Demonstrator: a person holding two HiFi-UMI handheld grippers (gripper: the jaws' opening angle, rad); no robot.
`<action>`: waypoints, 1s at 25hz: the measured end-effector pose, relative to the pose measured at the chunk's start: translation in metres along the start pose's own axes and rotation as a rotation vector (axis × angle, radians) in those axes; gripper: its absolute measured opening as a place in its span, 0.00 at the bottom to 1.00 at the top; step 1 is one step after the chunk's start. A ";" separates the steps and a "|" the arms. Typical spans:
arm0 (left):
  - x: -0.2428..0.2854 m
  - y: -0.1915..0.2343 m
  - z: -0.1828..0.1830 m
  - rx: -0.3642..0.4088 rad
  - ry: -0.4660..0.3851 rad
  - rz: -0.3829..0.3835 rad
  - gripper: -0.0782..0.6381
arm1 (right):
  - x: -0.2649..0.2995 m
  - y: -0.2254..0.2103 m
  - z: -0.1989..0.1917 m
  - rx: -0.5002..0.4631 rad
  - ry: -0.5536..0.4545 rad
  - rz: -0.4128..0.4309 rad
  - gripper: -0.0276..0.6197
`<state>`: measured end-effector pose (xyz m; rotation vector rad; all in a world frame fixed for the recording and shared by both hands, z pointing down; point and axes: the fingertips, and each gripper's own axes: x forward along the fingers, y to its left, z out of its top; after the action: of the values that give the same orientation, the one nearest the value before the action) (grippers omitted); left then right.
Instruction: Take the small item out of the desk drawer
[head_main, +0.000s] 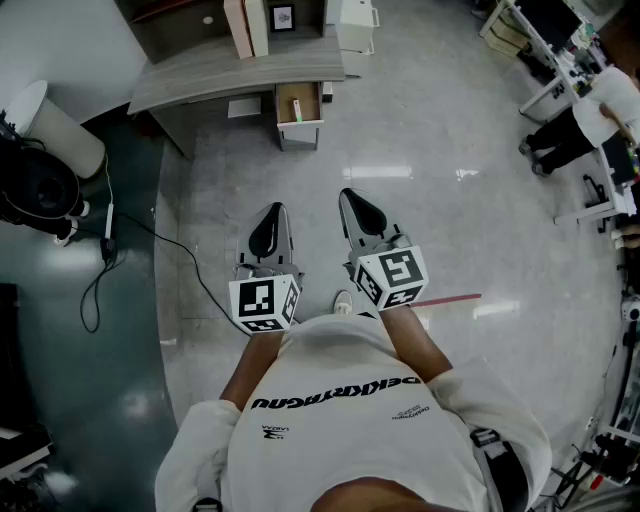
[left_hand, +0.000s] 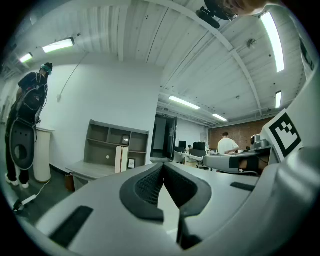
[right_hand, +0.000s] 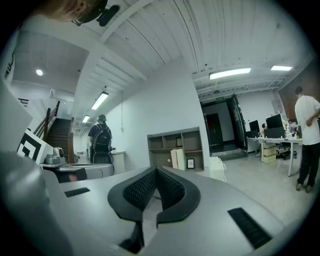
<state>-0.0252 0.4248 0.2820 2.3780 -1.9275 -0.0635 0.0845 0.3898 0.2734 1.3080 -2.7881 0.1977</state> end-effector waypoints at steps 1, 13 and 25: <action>0.004 -0.004 -0.002 0.000 0.002 0.004 0.13 | -0.001 -0.005 0.000 -0.002 0.001 0.004 0.09; 0.048 -0.055 -0.014 0.034 0.025 0.039 0.13 | -0.005 -0.067 0.005 0.038 -0.032 0.058 0.09; 0.075 -0.091 -0.030 0.034 0.052 0.082 0.13 | -0.010 -0.110 -0.007 0.059 -0.023 0.115 0.09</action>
<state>0.0815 0.3712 0.3047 2.2931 -2.0155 0.0363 0.1751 0.3288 0.2892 1.1693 -2.9005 0.2745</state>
